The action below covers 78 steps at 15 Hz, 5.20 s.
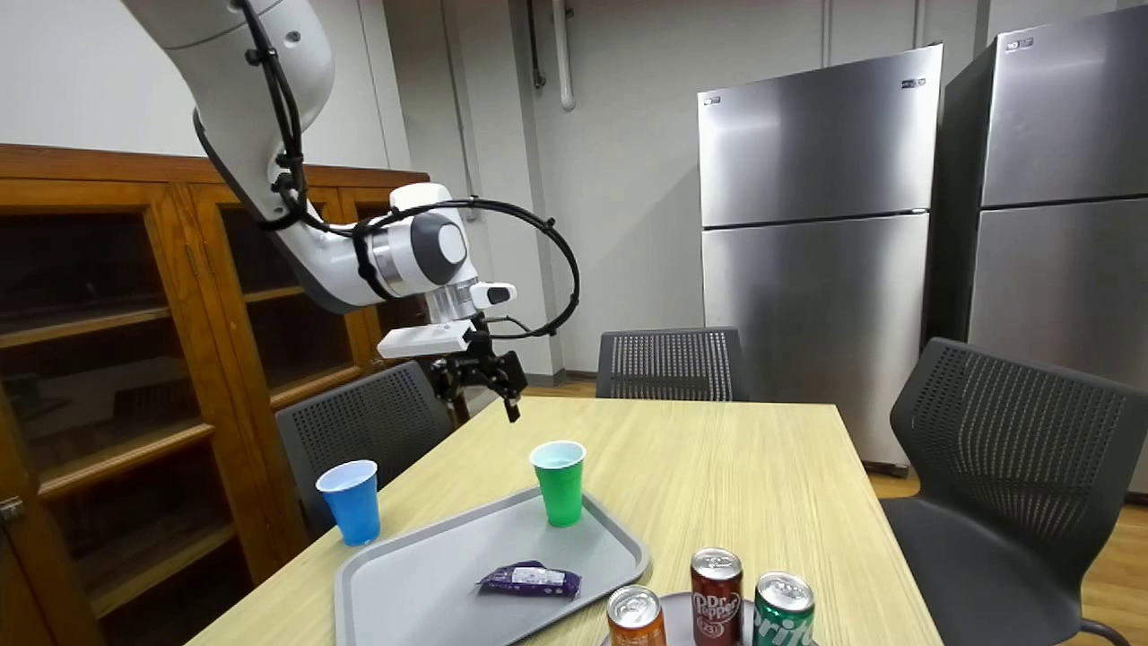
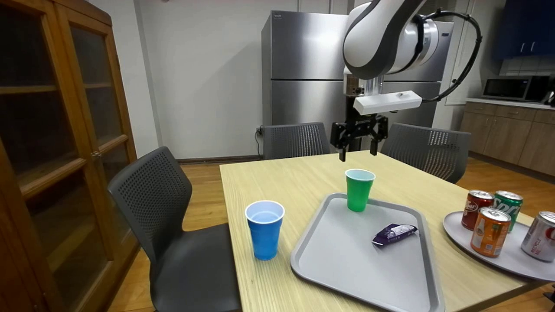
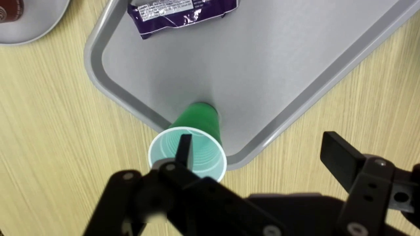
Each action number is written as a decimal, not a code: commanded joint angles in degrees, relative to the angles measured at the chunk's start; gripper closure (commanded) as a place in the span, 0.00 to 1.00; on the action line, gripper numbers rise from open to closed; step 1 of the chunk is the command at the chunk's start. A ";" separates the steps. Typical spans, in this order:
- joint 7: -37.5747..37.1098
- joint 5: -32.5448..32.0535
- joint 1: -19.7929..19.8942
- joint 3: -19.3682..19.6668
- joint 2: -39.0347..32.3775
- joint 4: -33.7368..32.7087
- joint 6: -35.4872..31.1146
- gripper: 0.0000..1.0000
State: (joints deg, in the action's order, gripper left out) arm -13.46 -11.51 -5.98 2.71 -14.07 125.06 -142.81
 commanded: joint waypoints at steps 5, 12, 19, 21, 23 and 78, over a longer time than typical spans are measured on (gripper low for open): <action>1.15 1.29 2.32 0.83 -2.50 -0.77 -5.30 0.00; 0.14 0.50 1.85 1.23 -2.56 -0.28 -5.25 0.00; -7.18 -2.42 -0.54 3.17 -4.54 -1.71 -8.65 0.00; -7.95 -2.43 -1.13 3.37 -5.73 -2.65 -9.07 0.00; -8.69 -2.51 -1.79 3.71 -7.14 -3.83 -9.15 0.00; -20.21 -2.90 -8.19 17.15 -21.12 -20.69 -3.16 0.99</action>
State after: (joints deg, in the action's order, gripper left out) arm -30.52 -13.01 -14.82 18.81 -34.81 106.29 -147.91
